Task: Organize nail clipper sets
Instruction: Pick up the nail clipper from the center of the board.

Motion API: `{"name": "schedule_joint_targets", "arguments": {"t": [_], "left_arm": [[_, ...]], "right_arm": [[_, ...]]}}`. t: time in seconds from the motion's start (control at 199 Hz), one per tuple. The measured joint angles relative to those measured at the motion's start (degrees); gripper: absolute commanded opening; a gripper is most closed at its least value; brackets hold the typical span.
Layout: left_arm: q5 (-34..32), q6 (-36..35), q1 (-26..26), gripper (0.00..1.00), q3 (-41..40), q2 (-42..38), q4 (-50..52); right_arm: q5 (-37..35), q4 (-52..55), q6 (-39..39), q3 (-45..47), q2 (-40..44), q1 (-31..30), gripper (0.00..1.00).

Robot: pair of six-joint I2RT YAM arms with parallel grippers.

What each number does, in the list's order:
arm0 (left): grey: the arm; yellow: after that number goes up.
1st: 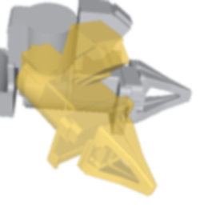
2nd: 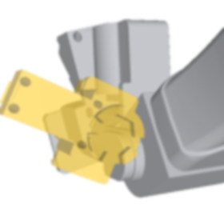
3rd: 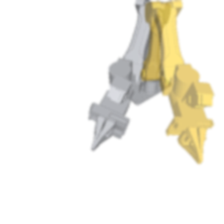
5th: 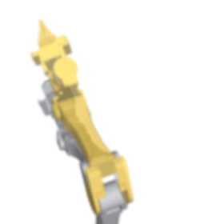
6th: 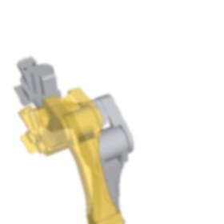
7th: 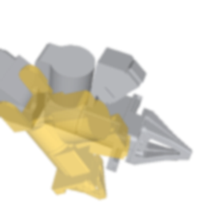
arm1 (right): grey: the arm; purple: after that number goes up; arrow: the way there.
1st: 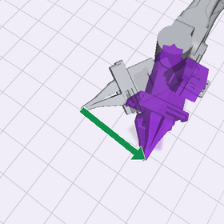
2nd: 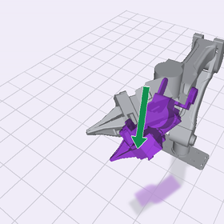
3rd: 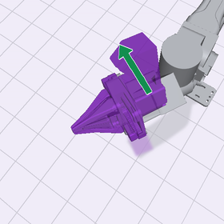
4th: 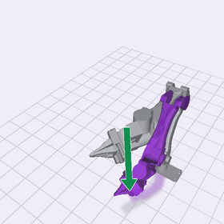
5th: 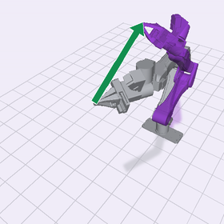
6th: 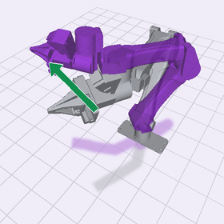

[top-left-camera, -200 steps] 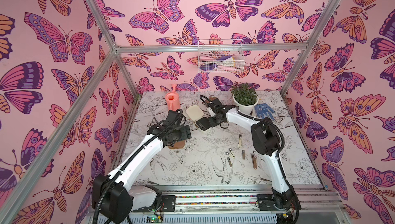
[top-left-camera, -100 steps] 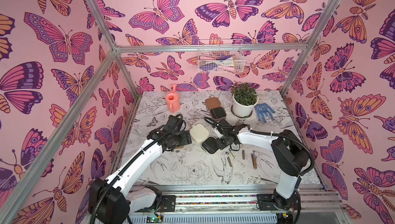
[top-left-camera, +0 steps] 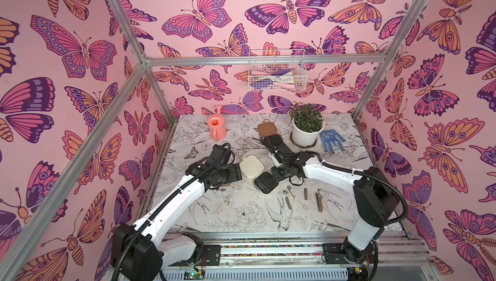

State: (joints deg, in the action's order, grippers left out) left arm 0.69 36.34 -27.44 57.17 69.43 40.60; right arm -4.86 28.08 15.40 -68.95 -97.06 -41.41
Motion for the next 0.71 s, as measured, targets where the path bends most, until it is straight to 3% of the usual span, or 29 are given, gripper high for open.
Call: {"name": "schedule_joint_targets", "arguments": {"t": [0.206, 0.327, 0.544, 0.705], "left_arm": [[0.6, -0.1, -0.1, 0.84, -0.5, -0.2, -0.5], [1.0, -0.1, -0.4, 0.84, -1.6, -1.0, -1.6], [1.0, -0.3, -0.7, 0.84, -2.1, -2.6, -3.2], [1.0, -0.2, -0.7, 0.84, -2.6, -2.8, -3.6]], "right_arm": [[-0.4, 4.3, 5.3, 5.0, 15.7, 8.5, 0.44], [-0.9, 5.5, 7.2, 10.6, 19.2, 14.1, 0.51], [-0.2, 6.1, 10.3, 11.3, 9.0, 15.2, 0.53], [-0.3, 5.2, 12.4, 8.1, -1.6, 15.2, 0.48]]}}
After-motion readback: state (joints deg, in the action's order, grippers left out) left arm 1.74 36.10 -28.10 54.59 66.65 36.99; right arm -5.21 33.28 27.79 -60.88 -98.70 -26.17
